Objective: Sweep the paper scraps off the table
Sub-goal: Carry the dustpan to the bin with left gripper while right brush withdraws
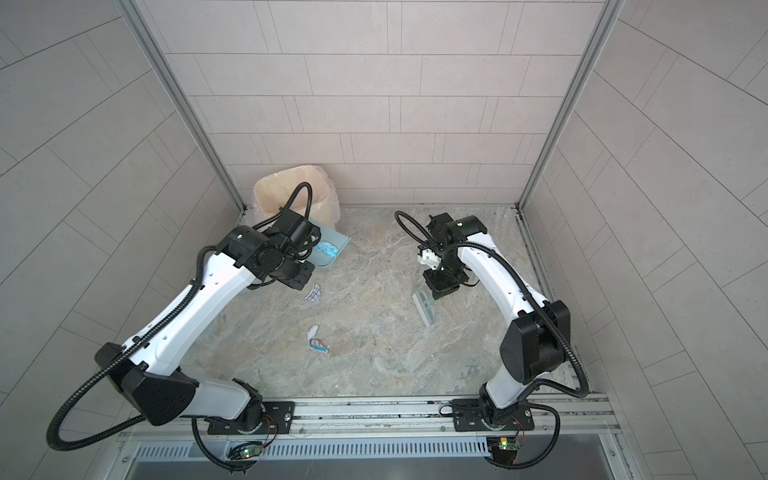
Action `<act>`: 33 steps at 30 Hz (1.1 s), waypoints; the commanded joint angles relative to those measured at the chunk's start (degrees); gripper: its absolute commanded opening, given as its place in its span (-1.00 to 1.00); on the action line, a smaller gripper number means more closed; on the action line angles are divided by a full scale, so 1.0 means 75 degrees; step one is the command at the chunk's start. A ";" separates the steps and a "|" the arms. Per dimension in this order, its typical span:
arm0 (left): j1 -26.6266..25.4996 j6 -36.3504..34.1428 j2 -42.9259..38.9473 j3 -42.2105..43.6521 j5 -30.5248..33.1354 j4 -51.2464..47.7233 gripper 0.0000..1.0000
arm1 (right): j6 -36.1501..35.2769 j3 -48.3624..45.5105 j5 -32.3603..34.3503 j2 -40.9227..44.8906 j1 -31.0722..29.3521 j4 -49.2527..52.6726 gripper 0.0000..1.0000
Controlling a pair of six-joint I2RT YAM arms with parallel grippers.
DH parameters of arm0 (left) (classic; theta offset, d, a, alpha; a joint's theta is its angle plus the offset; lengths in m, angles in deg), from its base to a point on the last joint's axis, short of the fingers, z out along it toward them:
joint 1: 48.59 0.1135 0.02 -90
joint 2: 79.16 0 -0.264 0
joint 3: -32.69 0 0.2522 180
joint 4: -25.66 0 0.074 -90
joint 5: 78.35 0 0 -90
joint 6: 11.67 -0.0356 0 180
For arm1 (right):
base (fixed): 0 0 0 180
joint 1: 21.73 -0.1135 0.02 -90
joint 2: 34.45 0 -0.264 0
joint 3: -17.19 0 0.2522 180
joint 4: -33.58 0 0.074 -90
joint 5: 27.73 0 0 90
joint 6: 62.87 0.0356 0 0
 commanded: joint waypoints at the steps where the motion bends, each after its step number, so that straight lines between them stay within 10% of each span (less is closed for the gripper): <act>1: 0.0451 -0.0232 -0.0226 -0.0456 0.0294 -0.0765 -1.00 | -0.0064 -0.0027 -0.0120 0.0273 0.0047 0.0111 -1.00; 33: 0.3599 -0.1725 0.2103 -0.4176 0.1760 -0.0788 -1.00 | -0.0295 -0.0300 -0.0475 0.0584 0.0374 0.0399 -1.00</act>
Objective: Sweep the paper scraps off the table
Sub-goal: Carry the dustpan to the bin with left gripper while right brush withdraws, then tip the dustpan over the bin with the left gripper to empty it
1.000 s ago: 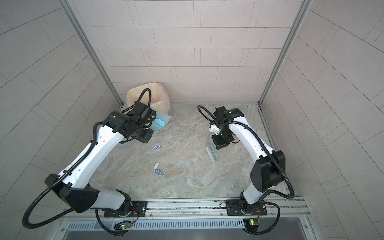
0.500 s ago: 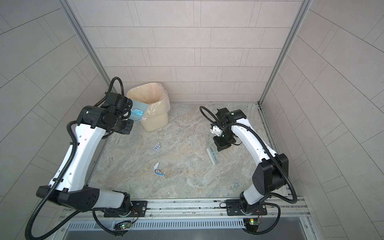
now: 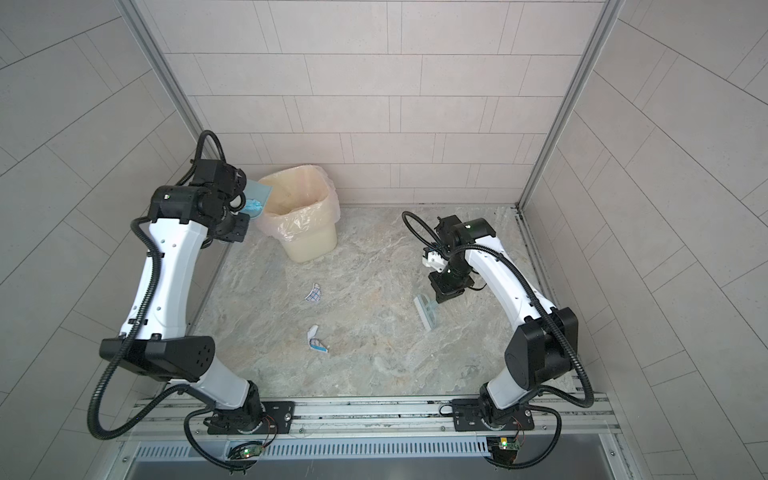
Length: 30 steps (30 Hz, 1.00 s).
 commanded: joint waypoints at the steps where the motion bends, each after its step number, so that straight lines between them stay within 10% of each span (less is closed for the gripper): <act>1: 0.0029 -0.0297 0.0556 -0.0648 0.0727 -0.0119 -1.00 | -0.0152 0.0062 -0.0084 0.0225 0.0039 0.0273 -1.00; 14: -0.0739 -0.1816 0.1720 -0.1208 0.3708 0.0929 -1.00 | -0.0138 0.0132 -0.0108 0.0177 0.0040 0.0466 -1.00; 30: -0.1497 -0.7368 0.0945 0.1653 0.6134 0.6707 -1.00 | -0.0091 -0.0111 -0.0298 0.0256 0.0040 0.0290 -1.00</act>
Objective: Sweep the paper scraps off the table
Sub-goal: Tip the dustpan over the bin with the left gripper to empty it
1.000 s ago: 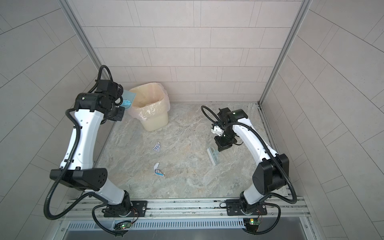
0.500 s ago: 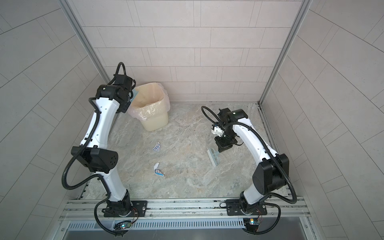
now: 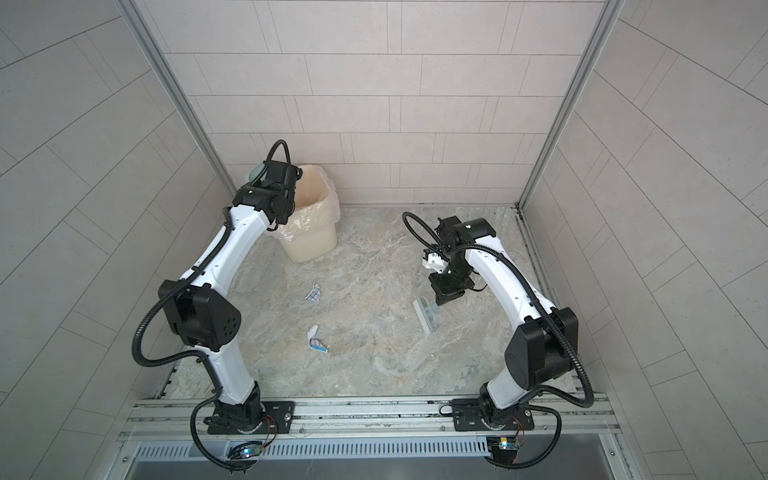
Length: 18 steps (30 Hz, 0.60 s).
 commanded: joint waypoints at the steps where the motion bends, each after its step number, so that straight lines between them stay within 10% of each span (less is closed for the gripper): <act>1: -0.0157 -0.2120 -0.0573 0.0360 0.0464 0.2291 -1.00 | -0.0097 -0.0093 -0.0137 0.0263 0.0040 0.0092 -1.00; 10: -0.0333 -0.5536 -0.1052 0.2237 0.0139 0.6176 -1.00 | -0.0098 -0.0046 -0.0139 0.0321 0.0040 0.0131 -1.00; 18: -0.0339 -0.5331 -0.1137 0.2054 0.0113 0.6066 -1.00 | -0.0108 -0.0105 -0.0298 0.0287 0.0045 0.0041 -1.00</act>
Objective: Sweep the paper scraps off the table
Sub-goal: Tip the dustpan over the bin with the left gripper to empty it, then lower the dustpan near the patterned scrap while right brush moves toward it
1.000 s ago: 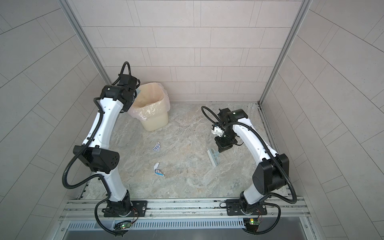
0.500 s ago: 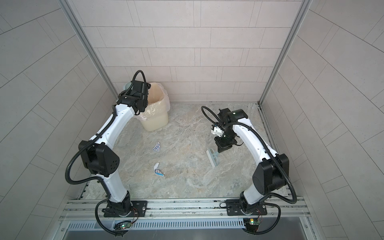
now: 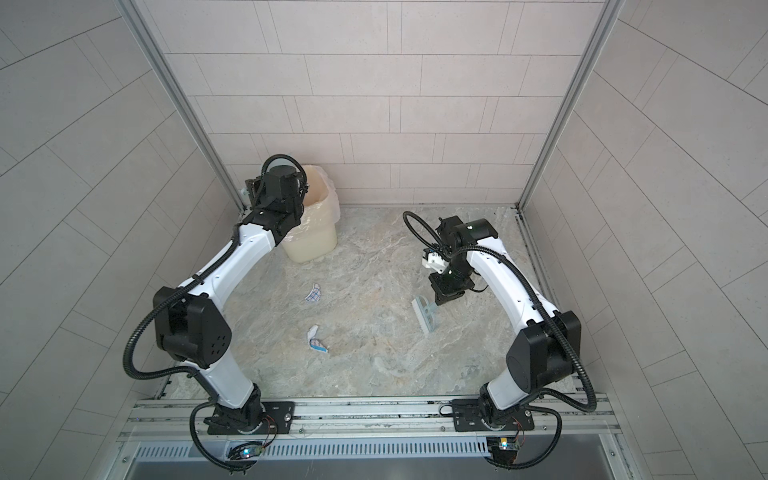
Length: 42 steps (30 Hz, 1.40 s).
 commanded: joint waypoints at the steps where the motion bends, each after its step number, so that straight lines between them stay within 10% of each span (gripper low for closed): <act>1: 0.0014 -0.0118 -0.0283 -0.0268 0.0012 0.0285 -1.00 | -0.0099 -0.0114 -0.0186 0.0151 0.0033 0.0031 -1.00; 13: -0.0175 0.5023 -0.0750 -0.1650 -0.0428 -0.4203 -1.00 | 0.0158 -0.0164 -0.0435 0.0122 -0.0191 -0.0233 -1.00; 23: -0.0776 0.9484 -0.2346 -0.0541 -0.2761 -0.6901 -1.00 | 0.1326 -0.0452 -0.1487 0.0319 -0.1212 -0.1530 -1.00; 42: -0.0810 1.1745 -0.5269 0.2929 -0.4596 -0.7694 -1.00 | 0.4499 0.0489 -0.2452 -0.1839 -0.4786 -0.5663 -1.00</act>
